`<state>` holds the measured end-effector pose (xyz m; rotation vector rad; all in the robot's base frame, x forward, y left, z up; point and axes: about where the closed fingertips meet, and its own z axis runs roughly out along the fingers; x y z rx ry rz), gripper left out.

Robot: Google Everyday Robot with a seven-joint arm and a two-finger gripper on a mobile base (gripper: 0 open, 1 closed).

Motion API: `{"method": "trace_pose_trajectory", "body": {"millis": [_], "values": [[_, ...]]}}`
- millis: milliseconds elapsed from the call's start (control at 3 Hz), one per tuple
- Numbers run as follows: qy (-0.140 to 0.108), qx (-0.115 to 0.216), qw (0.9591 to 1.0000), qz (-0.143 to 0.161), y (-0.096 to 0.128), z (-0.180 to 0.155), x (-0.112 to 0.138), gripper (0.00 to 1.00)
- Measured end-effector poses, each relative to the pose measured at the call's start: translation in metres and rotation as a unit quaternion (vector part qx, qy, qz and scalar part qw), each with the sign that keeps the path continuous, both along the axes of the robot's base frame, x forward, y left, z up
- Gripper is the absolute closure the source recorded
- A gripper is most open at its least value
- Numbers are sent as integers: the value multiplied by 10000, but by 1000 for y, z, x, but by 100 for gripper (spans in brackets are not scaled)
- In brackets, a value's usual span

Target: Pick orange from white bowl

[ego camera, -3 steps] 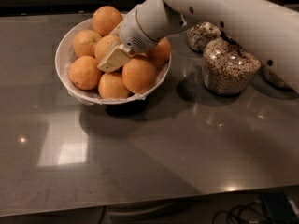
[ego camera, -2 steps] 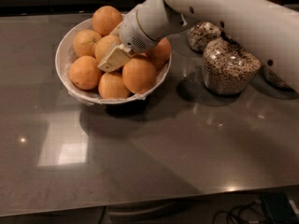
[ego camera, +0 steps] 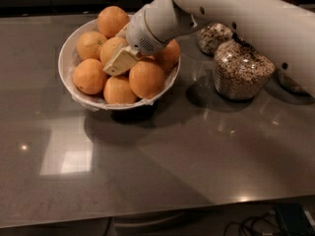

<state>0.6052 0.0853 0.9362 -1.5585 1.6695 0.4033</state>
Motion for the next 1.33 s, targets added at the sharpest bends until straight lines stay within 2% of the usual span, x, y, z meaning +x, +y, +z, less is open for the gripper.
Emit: {"method": "trace_pose_trajectory", "body": {"millis": [667,1000,1333], "values": [[-17,29,10000,-1,1,2,-2,100],[-333,252,9991,55,8,34,-19,100],[-745,516,9957,213,15,88,-43,100]]}}
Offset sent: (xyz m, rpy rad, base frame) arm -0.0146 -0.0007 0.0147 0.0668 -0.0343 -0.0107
